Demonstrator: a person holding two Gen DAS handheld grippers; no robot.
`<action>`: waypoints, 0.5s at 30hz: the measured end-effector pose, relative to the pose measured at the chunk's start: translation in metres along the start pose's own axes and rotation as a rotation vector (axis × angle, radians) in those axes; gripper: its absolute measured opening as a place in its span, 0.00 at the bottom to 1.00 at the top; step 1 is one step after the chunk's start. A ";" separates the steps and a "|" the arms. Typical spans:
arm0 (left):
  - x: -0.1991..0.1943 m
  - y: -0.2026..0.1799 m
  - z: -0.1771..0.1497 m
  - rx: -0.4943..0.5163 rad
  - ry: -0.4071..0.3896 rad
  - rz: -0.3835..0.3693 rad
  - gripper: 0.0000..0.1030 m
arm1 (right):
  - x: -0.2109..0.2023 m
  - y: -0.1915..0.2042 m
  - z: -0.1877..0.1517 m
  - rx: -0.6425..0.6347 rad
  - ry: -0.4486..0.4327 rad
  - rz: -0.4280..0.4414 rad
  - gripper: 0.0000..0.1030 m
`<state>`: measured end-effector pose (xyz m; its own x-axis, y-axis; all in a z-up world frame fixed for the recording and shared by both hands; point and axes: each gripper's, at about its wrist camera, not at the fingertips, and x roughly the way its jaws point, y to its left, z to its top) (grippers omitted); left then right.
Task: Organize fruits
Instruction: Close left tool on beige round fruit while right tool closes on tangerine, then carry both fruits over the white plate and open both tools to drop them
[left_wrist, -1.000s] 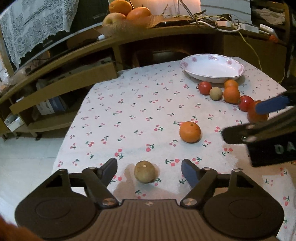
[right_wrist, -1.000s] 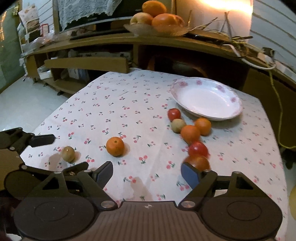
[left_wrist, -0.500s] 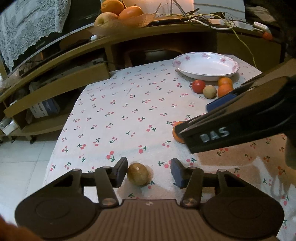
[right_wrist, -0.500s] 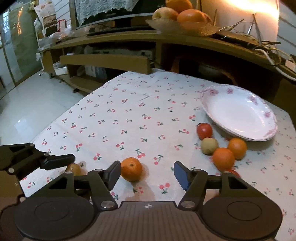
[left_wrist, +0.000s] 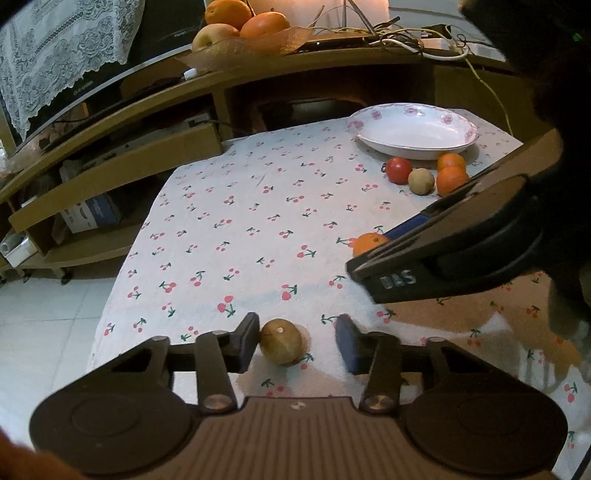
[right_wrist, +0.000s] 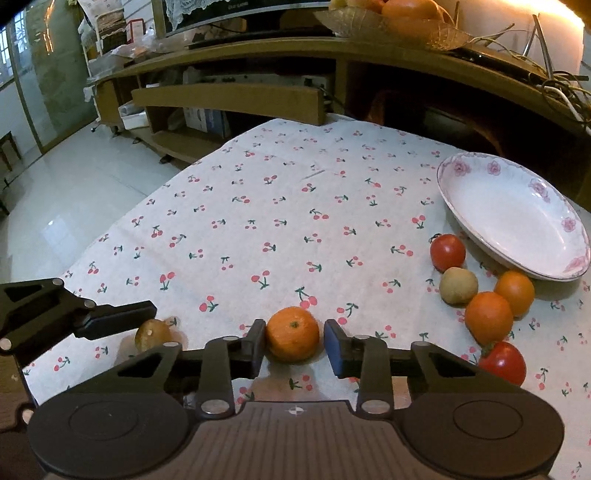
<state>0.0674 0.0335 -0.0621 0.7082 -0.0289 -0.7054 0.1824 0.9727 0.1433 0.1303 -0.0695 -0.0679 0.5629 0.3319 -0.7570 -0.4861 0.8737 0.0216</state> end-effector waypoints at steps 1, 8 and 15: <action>0.000 0.001 0.000 -0.005 0.002 -0.008 0.41 | -0.001 -0.001 0.000 0.000 -0.001 -0.002 0.31; -0.003 0.005 -0.002 -0.010 0.013 -0.044 0.29 | -0.010 -0.004 -0.002 -0.004 -0.013 0.010 0.30; -0.005 0.000 0.000 -0.013 0.011 -0.084 0.29 | -0.022 -0.017 -0.016 0.009 -0.009 -0.007 0.29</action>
<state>0.0634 0.0339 -0.0585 0.6833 -0.1083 -0.7220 0.2320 0.9699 0.0740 0.1154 -0.0969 -0.0616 0.5722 0.3293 -0.7511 -0.4763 0.8790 0.0225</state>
